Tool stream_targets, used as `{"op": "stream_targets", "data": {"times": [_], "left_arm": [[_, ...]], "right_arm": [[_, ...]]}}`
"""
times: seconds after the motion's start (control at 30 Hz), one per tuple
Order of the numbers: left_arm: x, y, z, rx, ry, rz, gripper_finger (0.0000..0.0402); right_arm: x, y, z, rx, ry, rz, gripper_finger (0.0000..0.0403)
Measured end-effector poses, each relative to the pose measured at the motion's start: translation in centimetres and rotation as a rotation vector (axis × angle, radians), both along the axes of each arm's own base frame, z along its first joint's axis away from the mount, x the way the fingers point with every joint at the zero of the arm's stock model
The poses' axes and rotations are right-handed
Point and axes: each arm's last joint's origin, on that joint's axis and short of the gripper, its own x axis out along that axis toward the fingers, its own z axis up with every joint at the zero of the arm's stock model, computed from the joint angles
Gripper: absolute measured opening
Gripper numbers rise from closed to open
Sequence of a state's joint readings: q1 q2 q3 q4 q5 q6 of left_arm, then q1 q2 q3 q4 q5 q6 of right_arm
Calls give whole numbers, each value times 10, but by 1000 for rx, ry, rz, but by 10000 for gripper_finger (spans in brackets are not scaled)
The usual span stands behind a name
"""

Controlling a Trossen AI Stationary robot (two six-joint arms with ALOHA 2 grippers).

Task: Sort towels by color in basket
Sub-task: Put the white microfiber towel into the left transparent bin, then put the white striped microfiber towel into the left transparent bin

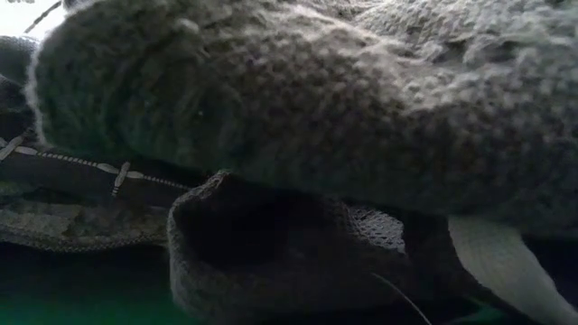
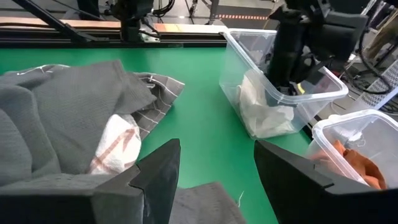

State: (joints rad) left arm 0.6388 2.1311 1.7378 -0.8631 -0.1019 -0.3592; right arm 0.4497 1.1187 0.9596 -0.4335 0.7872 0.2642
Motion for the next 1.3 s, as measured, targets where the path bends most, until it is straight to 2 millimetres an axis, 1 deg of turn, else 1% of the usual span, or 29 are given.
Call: {"op": "stream_targets", "data": {"times": [0.2, 0.33, 0.63, 0.8, 0.93, 1.0, 1.07, 1.2, 1.3], "left_arm": [[0, 1, 15, 8, 23, 7, 195], [0, 2, 31, 35, 43, 3, 195], [3, 1, 87, 149, 57, -53, 195], [-1, -2, 122, 209, 66, -73, 195], [-9, -7, 155, 245, 54, -110, 195], [-15, -12, 169, 275, 41, -143, 195], [-24, -20, 180, 295, 38, -168, 195], [-42, -32, 207, 346, 7, -157, 195], [-49, -40, 222, 387, -39, -146, 195]], "right_arm": [[-1, 2, 0, 0, 0, 9, 249], [-1, 2, 0, 0, 0, 9, 249], [-1, 2, 0, -2, 5, 9, 249], [-1, 2, -1, -3, 12, 7, 249], [-3, 0, -3, -20, 20, -33, 249], [-4, -2, -4, -31, 26, -54, 249], [-5, -2, -5, -40, 35, -69, 249], [-4, -4, -5, -46, 32, -90, 249], [-4, -6, -5, -44, 30, -102, 249]]}}
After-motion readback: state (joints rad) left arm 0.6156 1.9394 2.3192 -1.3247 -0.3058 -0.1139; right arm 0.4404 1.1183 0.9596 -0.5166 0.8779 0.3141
